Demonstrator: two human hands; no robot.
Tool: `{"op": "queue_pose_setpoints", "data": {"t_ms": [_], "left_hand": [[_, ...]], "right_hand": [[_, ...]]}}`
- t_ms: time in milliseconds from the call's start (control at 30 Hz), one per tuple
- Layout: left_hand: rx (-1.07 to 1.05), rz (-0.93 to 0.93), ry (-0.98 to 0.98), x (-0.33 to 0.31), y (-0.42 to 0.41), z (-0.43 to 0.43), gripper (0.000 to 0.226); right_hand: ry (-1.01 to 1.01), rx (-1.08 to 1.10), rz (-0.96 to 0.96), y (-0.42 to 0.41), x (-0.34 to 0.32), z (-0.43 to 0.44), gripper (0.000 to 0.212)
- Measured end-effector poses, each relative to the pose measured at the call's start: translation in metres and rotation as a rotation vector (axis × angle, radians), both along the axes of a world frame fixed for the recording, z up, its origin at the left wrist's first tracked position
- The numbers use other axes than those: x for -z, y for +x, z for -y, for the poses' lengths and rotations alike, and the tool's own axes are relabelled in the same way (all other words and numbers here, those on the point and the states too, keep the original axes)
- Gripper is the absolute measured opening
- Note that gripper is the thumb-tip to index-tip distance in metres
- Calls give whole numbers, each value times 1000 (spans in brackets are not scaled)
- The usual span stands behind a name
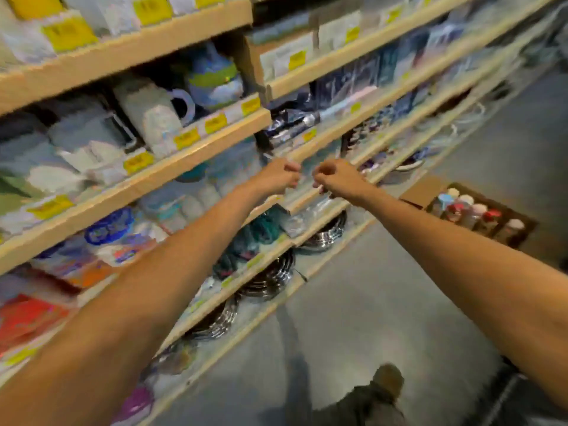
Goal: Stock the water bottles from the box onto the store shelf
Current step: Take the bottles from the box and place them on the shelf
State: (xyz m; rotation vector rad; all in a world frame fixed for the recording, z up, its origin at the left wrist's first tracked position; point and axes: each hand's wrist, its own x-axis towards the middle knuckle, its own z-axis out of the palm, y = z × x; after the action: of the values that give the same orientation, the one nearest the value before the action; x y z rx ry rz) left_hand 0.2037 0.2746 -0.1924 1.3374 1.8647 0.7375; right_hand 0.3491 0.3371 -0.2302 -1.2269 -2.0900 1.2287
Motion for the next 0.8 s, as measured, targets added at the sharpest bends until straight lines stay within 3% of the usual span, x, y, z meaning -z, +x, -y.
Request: {"op": "queue_pose_setpoints", "data": {"t_ms": [100,267,433,533,633,800], "left_hand": [[37,49,-143,47,65,-62,8],[168,56,-242,102,186,-162,30],[282,81,-335,123,269,-232,12],[352,98,-350,131,312,-275,31],[403,114,-365,141,349,-318,9],[524,66,-373,164,398,-407,6]], "right_hand": [[-87,49,91,78,48,-48,16],[-242,167,229,218,97,-128,15],[-312,336,208,313,110,-179,20],[-330,414,211,357,116,-208,24],[-337,495,200,391,127,-240,26],[-364,625,159,430,148,-301,28]]}}
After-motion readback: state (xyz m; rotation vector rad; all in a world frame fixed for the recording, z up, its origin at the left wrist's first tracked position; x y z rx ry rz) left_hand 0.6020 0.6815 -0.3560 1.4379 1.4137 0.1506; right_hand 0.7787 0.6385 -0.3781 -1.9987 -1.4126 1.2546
